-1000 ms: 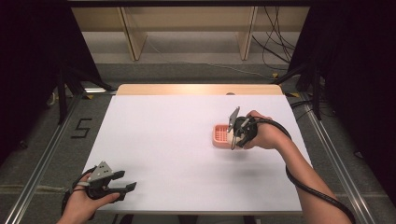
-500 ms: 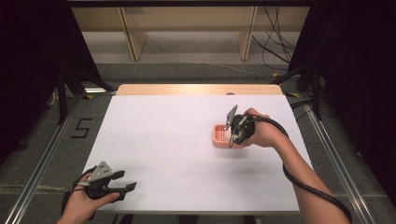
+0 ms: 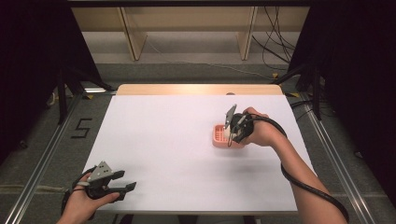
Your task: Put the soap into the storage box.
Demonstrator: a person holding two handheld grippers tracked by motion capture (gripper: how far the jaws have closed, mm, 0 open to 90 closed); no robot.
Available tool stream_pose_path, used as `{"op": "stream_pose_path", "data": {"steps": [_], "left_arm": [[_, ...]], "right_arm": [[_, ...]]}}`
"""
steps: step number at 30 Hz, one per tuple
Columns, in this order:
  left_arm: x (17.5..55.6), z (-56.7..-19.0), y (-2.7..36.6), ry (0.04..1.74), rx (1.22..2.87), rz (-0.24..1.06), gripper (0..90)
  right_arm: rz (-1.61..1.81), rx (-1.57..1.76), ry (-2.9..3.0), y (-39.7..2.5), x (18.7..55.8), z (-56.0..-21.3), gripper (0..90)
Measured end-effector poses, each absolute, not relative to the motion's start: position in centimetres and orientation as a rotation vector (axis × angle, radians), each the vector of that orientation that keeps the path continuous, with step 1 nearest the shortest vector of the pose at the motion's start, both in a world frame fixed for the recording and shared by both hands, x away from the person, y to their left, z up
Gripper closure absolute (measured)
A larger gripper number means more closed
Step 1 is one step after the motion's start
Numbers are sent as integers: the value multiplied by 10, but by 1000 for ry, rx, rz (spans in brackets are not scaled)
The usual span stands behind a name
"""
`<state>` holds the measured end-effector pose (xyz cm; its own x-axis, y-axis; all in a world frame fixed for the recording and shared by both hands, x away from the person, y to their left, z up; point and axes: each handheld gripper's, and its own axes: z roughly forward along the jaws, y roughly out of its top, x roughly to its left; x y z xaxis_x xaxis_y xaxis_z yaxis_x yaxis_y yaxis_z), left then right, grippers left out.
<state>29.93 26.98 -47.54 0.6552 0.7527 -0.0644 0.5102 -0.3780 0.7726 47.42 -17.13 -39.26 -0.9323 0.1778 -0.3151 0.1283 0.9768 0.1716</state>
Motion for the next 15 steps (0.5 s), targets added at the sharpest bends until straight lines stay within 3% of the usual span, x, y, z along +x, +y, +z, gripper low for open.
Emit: {"op": "stream_pose_path", "data": {"steps": [15], "left_arm": [[298,-476,269,998,2027,375,328]], "right_arm": [[183,265,2775,-168,477,-395,505]]}}
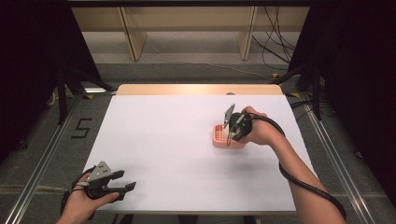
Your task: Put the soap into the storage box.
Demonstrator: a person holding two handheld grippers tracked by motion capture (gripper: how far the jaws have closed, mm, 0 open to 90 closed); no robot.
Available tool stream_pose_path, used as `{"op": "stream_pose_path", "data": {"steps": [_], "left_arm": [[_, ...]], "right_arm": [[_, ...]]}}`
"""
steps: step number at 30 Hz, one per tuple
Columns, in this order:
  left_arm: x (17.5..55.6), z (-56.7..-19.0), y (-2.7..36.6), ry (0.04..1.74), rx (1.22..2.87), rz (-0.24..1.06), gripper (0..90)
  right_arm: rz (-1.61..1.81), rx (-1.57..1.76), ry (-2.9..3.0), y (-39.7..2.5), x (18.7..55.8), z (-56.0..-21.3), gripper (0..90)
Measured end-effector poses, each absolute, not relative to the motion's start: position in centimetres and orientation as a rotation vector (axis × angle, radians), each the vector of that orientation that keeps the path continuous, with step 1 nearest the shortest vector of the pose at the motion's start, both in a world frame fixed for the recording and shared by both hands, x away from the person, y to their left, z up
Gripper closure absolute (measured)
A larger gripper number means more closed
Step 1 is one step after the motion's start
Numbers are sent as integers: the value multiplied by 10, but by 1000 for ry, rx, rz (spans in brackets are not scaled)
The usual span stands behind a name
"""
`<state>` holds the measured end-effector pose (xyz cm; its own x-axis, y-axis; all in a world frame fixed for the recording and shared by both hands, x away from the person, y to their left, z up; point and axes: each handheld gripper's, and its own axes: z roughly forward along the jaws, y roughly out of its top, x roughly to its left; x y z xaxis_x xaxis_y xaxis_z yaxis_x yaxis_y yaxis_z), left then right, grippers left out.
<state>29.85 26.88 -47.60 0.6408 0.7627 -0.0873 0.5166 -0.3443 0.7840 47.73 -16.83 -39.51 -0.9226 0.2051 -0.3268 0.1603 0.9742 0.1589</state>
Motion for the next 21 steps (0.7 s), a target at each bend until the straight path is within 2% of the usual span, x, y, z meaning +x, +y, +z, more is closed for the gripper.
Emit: {"op": "stream_pose_path", "data": {"steps": [10,11,16,21], "left_arm": [[298,-475,269,997,2038,365,327],[298,-475,269,997,2035,369,327],[298,-475,269,999,2034,367,328],[298,-476,269,1004,2025,369,328]], "right_arm": [[178,248,2770,-167,482,-394,505],[190,170,2762,-167,485,-394,505],[166,265,2760,-166,484,-394,505],[183,213,2763,-164,488,-396,505]]}}
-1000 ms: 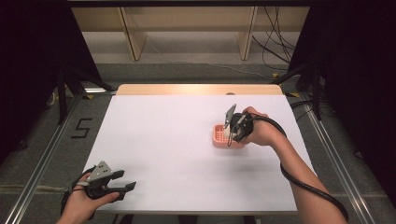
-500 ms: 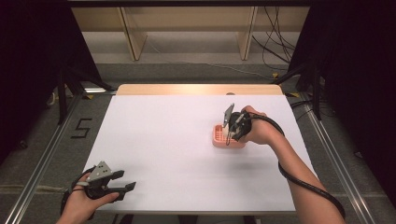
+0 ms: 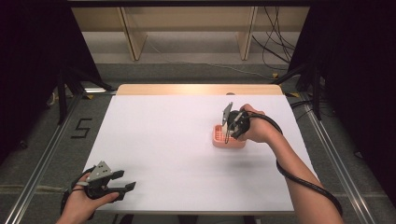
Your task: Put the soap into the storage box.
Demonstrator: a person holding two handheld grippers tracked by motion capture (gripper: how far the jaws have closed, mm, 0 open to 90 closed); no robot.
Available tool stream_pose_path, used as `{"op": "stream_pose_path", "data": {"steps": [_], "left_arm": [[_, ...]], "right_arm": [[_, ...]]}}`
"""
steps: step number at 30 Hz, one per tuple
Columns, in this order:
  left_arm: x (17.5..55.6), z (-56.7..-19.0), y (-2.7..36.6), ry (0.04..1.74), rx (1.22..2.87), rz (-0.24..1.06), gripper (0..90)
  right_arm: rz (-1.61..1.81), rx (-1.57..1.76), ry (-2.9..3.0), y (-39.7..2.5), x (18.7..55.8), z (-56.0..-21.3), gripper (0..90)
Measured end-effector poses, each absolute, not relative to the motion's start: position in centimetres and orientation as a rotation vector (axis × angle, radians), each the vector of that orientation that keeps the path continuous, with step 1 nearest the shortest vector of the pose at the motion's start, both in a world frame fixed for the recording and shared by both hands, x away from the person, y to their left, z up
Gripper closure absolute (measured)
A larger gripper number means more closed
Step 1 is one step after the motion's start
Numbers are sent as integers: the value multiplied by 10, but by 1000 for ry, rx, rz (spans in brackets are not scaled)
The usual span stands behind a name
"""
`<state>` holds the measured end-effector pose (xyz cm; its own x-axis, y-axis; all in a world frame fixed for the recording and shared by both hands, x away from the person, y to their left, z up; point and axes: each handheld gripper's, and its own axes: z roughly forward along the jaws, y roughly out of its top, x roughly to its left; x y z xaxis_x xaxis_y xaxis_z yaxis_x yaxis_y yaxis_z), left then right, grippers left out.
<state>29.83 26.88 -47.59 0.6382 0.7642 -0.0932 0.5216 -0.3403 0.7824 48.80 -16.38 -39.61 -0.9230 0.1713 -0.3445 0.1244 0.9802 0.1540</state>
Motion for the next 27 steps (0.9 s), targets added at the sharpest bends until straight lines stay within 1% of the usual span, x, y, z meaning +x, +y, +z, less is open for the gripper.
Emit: {"op": "stream_pose_path", "data": {"steps": [2,4,6,11,20,26,27], "left_arm": [[298,-476,269,1003,2025,369,328],[298,-476,269,1002,2025,371,328],[299,-476,270,999,2031,373,328],[299,-476,269,1000,2030,369,328],[299,-476,269,1000,2033,368,328],[298,-476,269,1002,2025,368,328],[298,-476,269,1002,2025,368,328]], "right_arm": [[191,177,2753,-163,490,-397,505],[171,263,2762,-162,487,-397,505],[183,204,2767,-161,490,-398,505],[193,188,2755,-160,491,-399,505],[183,269,2753,-159,489,-401,505],[199,172,2757,-157,493,-403,505],[187,211,2761,-156,492,-404,505]]}}
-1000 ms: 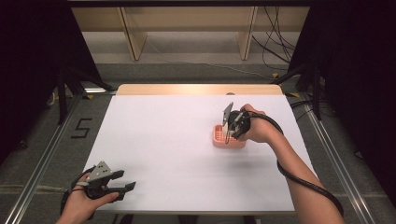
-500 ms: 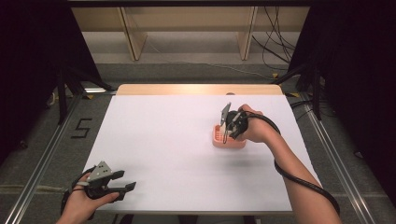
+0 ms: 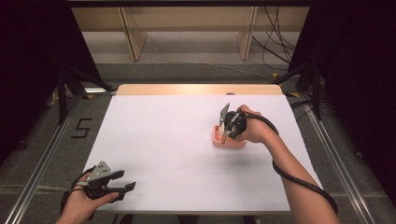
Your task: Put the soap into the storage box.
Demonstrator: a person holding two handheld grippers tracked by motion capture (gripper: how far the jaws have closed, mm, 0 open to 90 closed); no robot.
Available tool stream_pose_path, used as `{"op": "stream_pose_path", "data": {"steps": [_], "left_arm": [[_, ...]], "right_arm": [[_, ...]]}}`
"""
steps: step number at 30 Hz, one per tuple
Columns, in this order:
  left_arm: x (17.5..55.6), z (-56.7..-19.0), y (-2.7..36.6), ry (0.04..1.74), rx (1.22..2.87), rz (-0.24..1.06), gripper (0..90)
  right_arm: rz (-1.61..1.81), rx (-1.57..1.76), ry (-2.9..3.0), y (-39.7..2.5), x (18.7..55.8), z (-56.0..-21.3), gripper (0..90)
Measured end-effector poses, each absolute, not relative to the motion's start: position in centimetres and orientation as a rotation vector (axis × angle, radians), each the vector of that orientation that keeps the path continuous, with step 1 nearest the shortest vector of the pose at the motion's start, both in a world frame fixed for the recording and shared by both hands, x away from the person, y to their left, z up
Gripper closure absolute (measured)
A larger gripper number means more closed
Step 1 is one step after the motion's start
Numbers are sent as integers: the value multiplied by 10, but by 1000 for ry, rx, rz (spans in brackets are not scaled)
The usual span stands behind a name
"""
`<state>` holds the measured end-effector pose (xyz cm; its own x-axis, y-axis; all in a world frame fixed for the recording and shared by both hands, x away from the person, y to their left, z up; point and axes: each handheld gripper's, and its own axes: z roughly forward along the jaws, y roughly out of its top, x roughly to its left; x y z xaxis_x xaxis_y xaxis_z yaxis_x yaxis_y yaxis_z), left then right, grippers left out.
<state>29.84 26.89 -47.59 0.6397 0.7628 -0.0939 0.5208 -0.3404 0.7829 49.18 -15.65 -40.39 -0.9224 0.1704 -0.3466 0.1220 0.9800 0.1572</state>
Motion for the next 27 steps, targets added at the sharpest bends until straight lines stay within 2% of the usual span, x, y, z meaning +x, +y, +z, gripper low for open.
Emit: {"op": "stream_pose_path", "data": {"steps": [10,15,17,27], "left_arm": [[298,-475,270,1006,2030,359,328],[300,-475,270,981,2040,402,328],[299,-475,269,994,2029,367,328],[299,-475,268,990,2019,375,323]], "right_arm": [[200,226,2747,-154,495,-405,505],[204,190,2741,-153,497,-406,505],[186,278,2751,-152,494,-406,505],[201,229,2749,-152,499,-409,505]]}}
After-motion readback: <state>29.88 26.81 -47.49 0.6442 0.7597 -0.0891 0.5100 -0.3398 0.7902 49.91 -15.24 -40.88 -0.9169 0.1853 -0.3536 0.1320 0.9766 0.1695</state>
